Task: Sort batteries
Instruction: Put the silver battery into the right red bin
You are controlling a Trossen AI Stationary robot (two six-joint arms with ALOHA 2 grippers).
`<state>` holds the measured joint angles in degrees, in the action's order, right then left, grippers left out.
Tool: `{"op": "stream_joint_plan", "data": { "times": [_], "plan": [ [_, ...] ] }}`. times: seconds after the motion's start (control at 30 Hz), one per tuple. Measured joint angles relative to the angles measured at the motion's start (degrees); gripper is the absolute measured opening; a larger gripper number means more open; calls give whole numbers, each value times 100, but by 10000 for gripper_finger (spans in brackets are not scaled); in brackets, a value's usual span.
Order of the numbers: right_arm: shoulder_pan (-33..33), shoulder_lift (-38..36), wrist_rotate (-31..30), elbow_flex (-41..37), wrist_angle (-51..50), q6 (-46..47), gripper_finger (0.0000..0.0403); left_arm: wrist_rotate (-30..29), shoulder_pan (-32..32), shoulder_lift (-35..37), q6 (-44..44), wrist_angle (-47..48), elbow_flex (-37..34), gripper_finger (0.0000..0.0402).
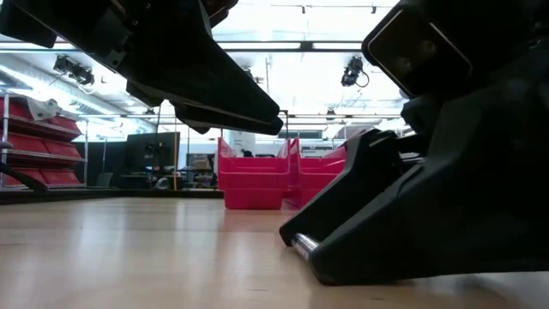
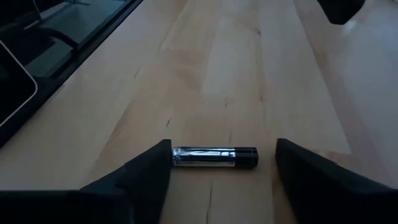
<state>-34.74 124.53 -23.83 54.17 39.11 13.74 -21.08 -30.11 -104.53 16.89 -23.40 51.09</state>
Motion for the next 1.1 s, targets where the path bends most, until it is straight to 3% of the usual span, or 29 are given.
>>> {"op": "stream_joint_plan", "data": {
  "times": [0.33, 0.67, 0.8, 0.97, 1.1],
  "plan": [
    [7, 2, -40, -7, 56, -4, 185, 0, 0, 0, -1, 10, 0, 163],
    [7, -270, -40, -22, 75, -330, 198, 1, -2, 0, 31, 46, 0, 163],
    [15, -690, -135, -20, -625, -478, 194, 2, -4, 0, 139, 55, 0, 163],
    [106, -1360, -804, -17, -1858, -738, 193, -1, -4, 0, 140, 53, 0, 163],
    [373, -1878, -1101, -15, -2573, -646, 196, -462, -7, 0, 121, 87, 0, 163]
  ]
}}
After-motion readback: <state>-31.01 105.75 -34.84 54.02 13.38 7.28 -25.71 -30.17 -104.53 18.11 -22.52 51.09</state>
